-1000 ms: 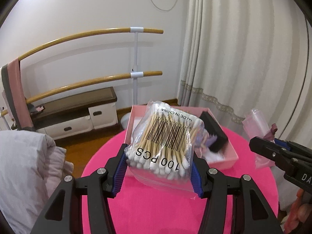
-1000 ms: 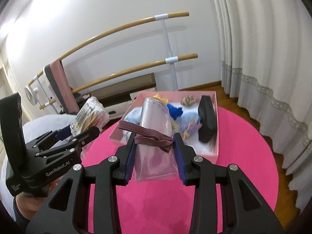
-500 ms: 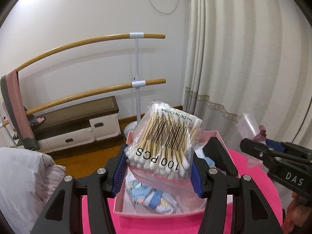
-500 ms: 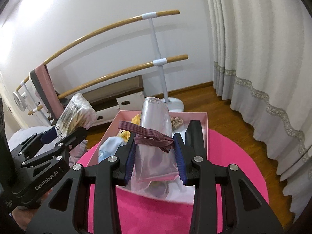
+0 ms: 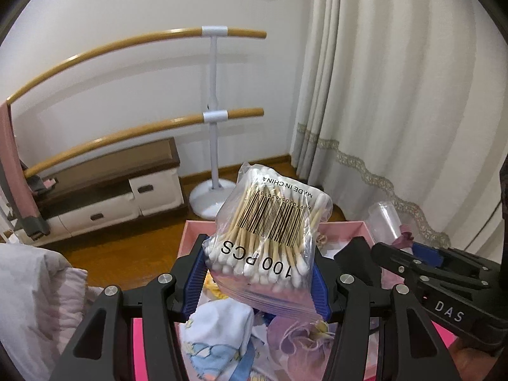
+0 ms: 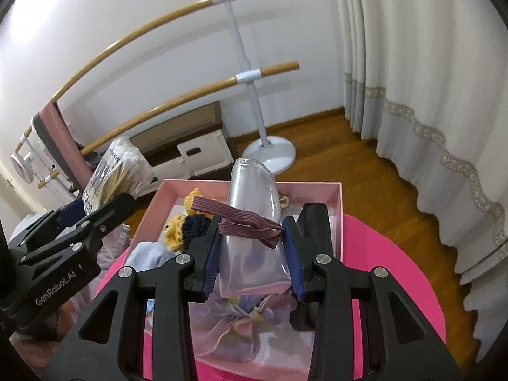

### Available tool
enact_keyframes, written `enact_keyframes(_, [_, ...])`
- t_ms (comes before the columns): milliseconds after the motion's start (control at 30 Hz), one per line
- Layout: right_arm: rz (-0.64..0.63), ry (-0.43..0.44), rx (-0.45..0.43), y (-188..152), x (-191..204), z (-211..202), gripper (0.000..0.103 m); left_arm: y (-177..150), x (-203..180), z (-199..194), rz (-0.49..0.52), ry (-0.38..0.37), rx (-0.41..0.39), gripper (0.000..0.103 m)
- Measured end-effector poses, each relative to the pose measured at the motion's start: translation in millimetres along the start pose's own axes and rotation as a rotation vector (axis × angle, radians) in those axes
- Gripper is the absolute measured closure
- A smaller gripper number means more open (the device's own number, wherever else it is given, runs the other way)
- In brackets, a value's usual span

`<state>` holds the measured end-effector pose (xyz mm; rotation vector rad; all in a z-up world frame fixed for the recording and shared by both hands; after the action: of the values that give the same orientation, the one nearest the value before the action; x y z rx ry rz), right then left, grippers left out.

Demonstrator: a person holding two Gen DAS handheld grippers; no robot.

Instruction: Organize soft objects

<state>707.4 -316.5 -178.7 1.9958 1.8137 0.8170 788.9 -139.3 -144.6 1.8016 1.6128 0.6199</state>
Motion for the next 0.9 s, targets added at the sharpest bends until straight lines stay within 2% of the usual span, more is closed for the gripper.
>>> enact_keyframes(333, [0.05, 0.005, 0.089, -1.0, -16.9, 44.1, 0.068, 46.5, 4.1, 82.1, -0.007, -0.02, 0.109, 0.045])
enact_keyframes(433, [0.065, 0.002, 0.113, -3.1, -21.7, 54.1, 0.066, 57.3, 7.8, 101.7, -0.009, -0.016, 0.141, 0.031])
enact_keyframes(467, [0.075, 0.006, 0.12, -3.4, -23.6, 57.0, 0.065, 61.6, 11.1, 104.2, -0.014, -0.006, 0.137, 0.022])
enact_keyframes(500, [0.082, 0.01, 0.125, -3.5, -24.8, 59.0, 0.062, 64.5, 13.3, 105.0, -0.02, 0.003, 0.13, 0.014])
enact_keyframes(567, [0.091, 0.018, 0.124, -4.4, -27.5, 60.0, 0.05, 70.3, 18.8, 103.6, -0.033, 0.017, 0.106, 0.008])
enact_keyframes(633, [0.101, 0.02, 0.11, -5.3, -28.5, 55.5, 0.034, 74.6, 22.4, 100.5, -0.033, 0.021, 0.089, 0.007])
enact_keyframes(667, [0.102, 0.022, 0.107, -5.4, -28.4, 53.9, 0.03, 75.8, 24.0, 97.4, -0.031, 0.026, 0.082, 0.007])
enact_keyframes(733, [0.109, 0.029, 0.094, -5.8, -26.8, 47.7, 0.004, 80.9, 28.3, 90.6, -0.031, 0.039, 0.058, 0.005])
enact_keyframes(767, [0.116, 0.019, 0.088, -6.3, -28.0, 44.5, 0.0, 81.4, 29.8, 85.5, -0.036, 0.04, 0.045, 0.002])
enact_keyframes(900, [0.152, 0.033, 0.04, -9.4, -27.7, 27.1, 0.0, 94.0, 34.7, 66.4, -0.016, 0.105, -0.009, 0.0])
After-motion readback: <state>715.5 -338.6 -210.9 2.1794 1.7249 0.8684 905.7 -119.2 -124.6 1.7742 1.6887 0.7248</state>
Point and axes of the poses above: each gripper's, at about its wrist camera, not at the fingertips, and z roughly the way its jaws point, x to its left, y to its top, the point moved 7 cm from there along z, roughly the way its jaws point, and after that the axes turned 3 degrees about x, right-handed, at the moved point
